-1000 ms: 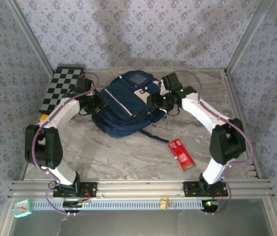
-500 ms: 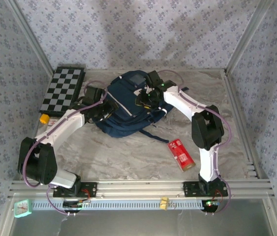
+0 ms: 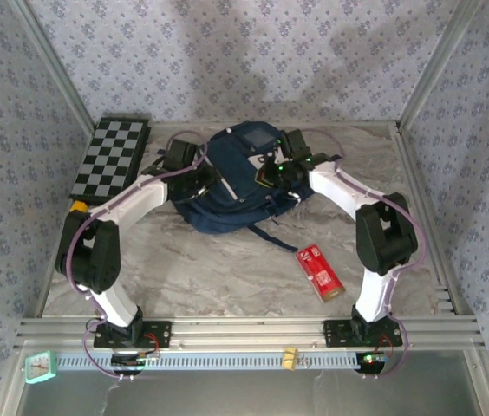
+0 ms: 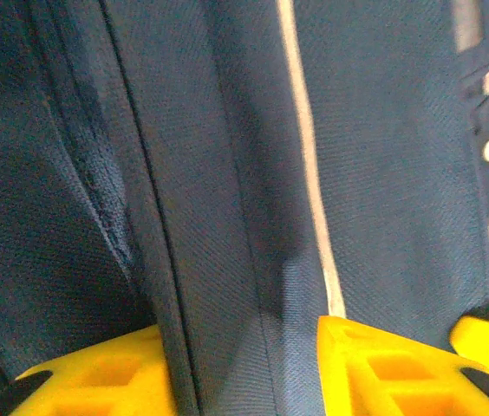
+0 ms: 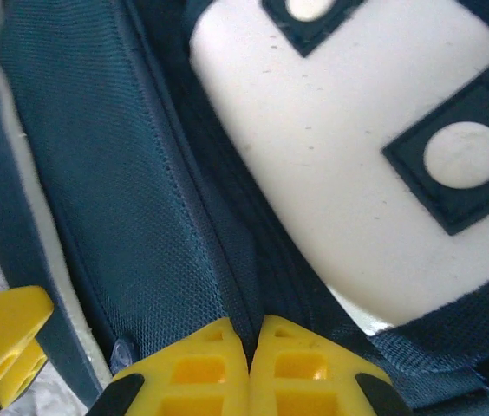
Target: Pack the student bag
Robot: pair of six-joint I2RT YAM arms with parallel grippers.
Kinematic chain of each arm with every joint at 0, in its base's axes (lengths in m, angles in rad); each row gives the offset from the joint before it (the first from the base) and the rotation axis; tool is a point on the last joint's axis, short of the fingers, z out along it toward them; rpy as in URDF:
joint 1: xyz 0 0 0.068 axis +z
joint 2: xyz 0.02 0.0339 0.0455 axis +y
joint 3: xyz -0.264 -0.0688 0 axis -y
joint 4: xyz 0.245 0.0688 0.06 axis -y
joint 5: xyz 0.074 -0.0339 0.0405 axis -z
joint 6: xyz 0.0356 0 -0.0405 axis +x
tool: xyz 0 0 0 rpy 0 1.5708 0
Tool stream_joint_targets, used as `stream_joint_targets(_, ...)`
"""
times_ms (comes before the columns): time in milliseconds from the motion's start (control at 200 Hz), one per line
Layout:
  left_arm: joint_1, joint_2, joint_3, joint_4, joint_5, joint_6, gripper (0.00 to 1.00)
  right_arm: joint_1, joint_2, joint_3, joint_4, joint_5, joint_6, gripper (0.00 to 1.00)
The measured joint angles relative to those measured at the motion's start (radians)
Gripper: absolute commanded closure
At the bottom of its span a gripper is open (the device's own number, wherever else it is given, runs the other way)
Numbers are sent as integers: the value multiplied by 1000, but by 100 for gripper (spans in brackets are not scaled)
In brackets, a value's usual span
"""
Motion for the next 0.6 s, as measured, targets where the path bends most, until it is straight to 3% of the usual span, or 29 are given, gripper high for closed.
stream_joint_targets(155, -2, 22, 88, 16, -9, 83, 27, -13, -69, -79, 72, 19, 113, 100)
stream_joint_targets(310, -30, -43, 92, -59, -105, 122, 1, 3, -80, -87, 113, 33, 192, 100)
stream_joint_targets(600, -334, -153, 0, -188, -399, 53, 0, 42, -80, -87, 140, 74, 246, 100)
